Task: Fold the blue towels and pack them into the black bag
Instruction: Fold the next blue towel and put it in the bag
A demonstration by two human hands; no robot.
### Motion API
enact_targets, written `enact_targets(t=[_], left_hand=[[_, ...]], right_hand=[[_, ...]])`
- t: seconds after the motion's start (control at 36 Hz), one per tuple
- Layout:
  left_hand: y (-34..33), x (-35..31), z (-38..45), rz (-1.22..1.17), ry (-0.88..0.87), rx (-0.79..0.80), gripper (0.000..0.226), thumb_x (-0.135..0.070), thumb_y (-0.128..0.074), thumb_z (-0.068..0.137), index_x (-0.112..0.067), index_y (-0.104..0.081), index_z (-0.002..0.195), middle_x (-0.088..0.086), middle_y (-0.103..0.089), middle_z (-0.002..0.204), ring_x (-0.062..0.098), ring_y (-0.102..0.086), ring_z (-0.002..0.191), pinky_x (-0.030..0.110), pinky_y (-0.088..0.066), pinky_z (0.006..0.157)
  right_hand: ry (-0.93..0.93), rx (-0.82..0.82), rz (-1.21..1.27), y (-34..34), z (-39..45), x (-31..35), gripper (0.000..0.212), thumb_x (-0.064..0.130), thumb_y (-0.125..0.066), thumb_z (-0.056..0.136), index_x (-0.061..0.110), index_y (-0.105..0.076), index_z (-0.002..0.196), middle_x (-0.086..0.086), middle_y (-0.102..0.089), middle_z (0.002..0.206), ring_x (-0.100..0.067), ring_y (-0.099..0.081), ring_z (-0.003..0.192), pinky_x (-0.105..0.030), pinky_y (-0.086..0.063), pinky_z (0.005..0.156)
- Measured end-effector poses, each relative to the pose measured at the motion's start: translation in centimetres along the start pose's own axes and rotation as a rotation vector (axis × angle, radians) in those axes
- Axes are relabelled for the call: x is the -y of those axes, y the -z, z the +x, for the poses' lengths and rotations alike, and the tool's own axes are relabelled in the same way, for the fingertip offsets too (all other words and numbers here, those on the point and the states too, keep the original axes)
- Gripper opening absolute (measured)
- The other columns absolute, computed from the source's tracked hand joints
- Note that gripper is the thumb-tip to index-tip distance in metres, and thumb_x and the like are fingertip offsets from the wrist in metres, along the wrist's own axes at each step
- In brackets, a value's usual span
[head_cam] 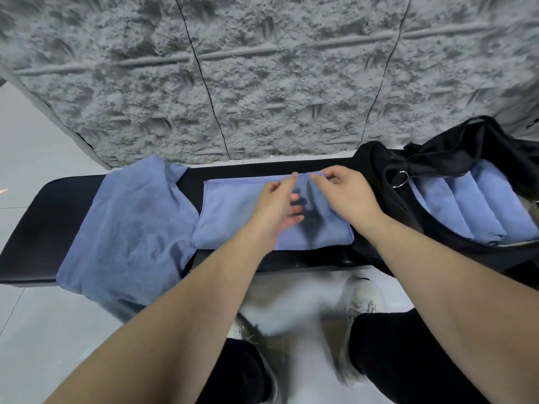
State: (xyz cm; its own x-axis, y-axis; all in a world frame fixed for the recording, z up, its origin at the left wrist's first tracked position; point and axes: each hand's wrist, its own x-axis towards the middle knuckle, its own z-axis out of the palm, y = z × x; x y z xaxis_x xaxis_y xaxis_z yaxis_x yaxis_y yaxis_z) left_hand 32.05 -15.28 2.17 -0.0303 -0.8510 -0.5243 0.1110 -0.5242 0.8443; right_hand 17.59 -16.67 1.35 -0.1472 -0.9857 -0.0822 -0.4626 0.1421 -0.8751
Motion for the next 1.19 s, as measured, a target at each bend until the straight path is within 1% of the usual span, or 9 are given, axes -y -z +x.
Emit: enact_targets(t=[0.17,0.28,0.36,0.47,0.58,0.67,0.94,1.11,1.19], left_hand=[[-1.4,0.6,0.7,-0.043,0.001,0.022,0.05,-0.035,-0.067,0.09,-0.007,-0.05,0.127,0.012,-0.07,0.096,0.026,-0.071,0.084,0.043,-0.061,0.078],[-1.4,0.7,1.2,0.054,0.007,-0.026,0.042,-0.025,-0.061,0.079,-0.012,-0.057,0.119,0.007,-0.068,0.093,0.023,-0.067,0.085,0.046,-0.057,0.084],[-1.2,0.7,1.5,0.075,0.0,-0.119,0.013,-0.012,-0.054,0.09,-0.022,-0.054,0.098,0.001,-0.061,0.082,0.019,-0.057,0.077,0.037,-0.05,0.078],[-0.4,0.8,2.3,0.09,-0.06,-0.204,0.019,-0.015,-0.055,0.094,-0.024,-0.053,0.111,0.0,-0.06,0.094,0.013,-0.052,0.078,0.031,-0.044,0.074],[-0.1,0.5,2.5,0.092,-0.11,-0.217,0.023,-0.018,-0.055,0.094,-0.027,-0.052,0.114,-0.002,-0.059,0.1,0.012,-0.05,0.084,0.028,-0.041,0.073],[-0.1,0.7,2.6,0.13,-0.167,-0.218,0.023,-0.012,-0.052,0.094,-0.027,-0.055,0.112,-0.006,-0.057,0.093,0.008,-0.047,0.076,0.023,-0.036,0.063],[0.1,0.9,2.6,0.192,-0.233,-0.194,0.025,-0.008,-0.047,0.094,-0.025,-0.064,0.101,-0.009,-0.055,0.083,0.004,-0.043,0.067,0.005,-0.033,0.049],[-0.2,0.8,2.7,0.209,-0.226,-0.179,0.025,-0.006,-0.048,0.093,-0.025,-0.063,0.092,-0.008,-0.051,0.074,0.005,-0.043,0.065,0.012,-0.035,0.056],[-0.3,0.8,2.8,0.2,-0.207,-0.168,0.027,-0.006,-0.048,0.092,-0.026,-0.064,0.087,-0.007,-0.053,0.075,0.009,-0.045,0.068,0.024,-0.041,0.07]], right_hand=[[0.0,0.208,-0.037,-0.7,-1.0,0.2,0.024,0.022,-0.054,0.093,0.009,-0.069,0.079,0.0,-0.058,0.057,-0.01,-0.049,0.053,-0.036,-0.049,0.063],[-0.255,0.325,0.181,-0.5,-0.8,0.6,0.028,0.021,-0.049,0.094,0.011,-0.071,0.079,-0.007,-0.07,0.066,-0.02,-0.065,0.06,-0.038,-0.058,0.069],[-0.262,0.258,0.171,-0.2,-0.1,0.5,0.024,0.016,-0.042,0.099,0.016,-0.066,0.104,-0.01,-0.068,0.075,-0.021,-0.06,0.061,-0.034,-0.056,0.061],[-0.174,0.097,-0.05,-0.2,2.0,-1.1,0.02,0.016,-0.051,0.094,0.017,-0.058,0.112,-0.004,-0.059,0.074,-0.017,-0.058,0.061,-0.039,-0.06,0.064],[-0.029,0.031,-0.294,-1.3,3.0,-1.8,0.036,0.027,-0.064,0.086,0.016,-0.058,0.12,-0.005,-0.059,0.103,-0.02,-0.059,0.093,-0.027,-0.043,0.074],[-0.019,0.04,-0.388,-1.8,3.4,-1.8,0.047,0.025,-0.064,0.087,0.017,-0.051,0.132,-0.01,-0.052,0.126,-0.027,-0.054,0.113,-0.034,-0.046,0.092],[-0.175,0.055,-0.34,-0.1,4.8,-0.8,0.021,0.01,-0.044,0.094,0.018,-0.059,0.105,-0.007,-0.061,0.093,-0.026,-0.057,0.062,-0.032,-0.054,0.059],[-0.206,0.061,-0.286,0.3,5.0,-0.6,0.031,0.002,-0.037,0.093,0.022,-0.054,0.109,-0.005,-0.051,0.081,-0.025,-0.052,0.058,-0.041,-0.057,0.063],[-0.166,0.048,-0.276,-0.1,5.2,-1.0,0.032,0.004,-0.042,0.094,0.018,-0.055,0.119,-0.002,-0.05,0.079,-0.021,-0.05,0.057,-0.032,-0.052,0.057]])
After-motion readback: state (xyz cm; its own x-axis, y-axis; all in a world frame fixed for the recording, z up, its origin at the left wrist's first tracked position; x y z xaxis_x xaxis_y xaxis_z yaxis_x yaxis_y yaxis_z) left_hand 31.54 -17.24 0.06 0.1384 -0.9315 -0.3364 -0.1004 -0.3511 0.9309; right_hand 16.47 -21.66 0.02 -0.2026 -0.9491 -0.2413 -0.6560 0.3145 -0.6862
